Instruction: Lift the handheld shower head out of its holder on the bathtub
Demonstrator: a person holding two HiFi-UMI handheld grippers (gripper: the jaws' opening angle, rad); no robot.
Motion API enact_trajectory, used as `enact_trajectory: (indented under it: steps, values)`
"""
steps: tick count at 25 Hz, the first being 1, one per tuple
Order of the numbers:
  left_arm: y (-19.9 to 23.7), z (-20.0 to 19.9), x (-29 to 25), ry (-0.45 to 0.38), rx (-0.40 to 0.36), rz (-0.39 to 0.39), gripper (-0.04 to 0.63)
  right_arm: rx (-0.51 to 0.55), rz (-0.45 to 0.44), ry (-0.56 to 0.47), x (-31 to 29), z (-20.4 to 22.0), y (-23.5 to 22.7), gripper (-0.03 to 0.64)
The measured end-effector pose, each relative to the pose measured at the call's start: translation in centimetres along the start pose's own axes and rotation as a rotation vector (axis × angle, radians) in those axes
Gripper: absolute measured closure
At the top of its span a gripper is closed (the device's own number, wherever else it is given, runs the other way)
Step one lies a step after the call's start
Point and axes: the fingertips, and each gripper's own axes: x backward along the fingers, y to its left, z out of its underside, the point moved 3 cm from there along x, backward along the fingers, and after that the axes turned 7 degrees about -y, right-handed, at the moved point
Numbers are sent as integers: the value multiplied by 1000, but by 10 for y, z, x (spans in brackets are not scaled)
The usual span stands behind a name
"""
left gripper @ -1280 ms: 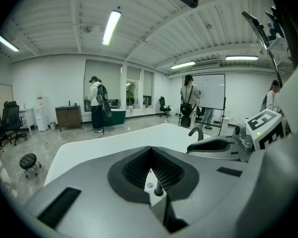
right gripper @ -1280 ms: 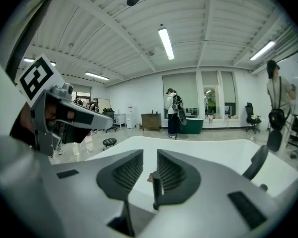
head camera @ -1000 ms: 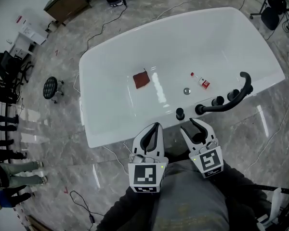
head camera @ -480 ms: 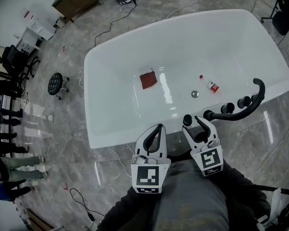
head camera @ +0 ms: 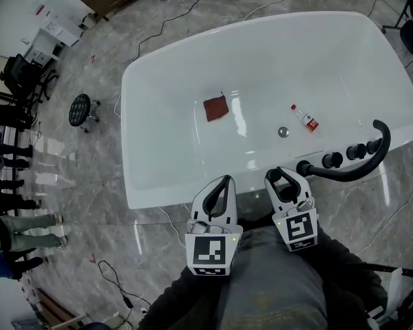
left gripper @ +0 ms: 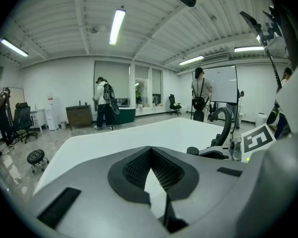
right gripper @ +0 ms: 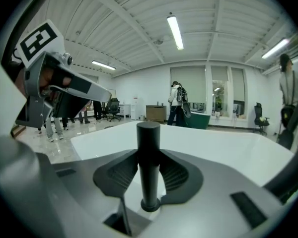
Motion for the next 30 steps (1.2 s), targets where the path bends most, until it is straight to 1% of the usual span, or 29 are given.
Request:
enact_trajectory:
  steps: [5,10,14,21,26,30]
  values:
    - [4,2,-1,11,8,-10,592,-1,-11,-1,-3,-1,0,477]
    - [2,1,-3,15,6,-10,592,-50,-14,-17,-3,-2,1,479]
    - [3,0,-3,13,3,-10,592,0,-18,-2,-3,-2,0,479]
    - [1,-13,1,8,-4,-19,592,3,-19,20,-2,1,-2,480]
    - [1,-24,5,0,4,-30,592,20,-32,-51,2,-26,-1,480]
    - [-4,-45,12,-7,9,-33,592,16,-37,-48,8,-45,-5,480]
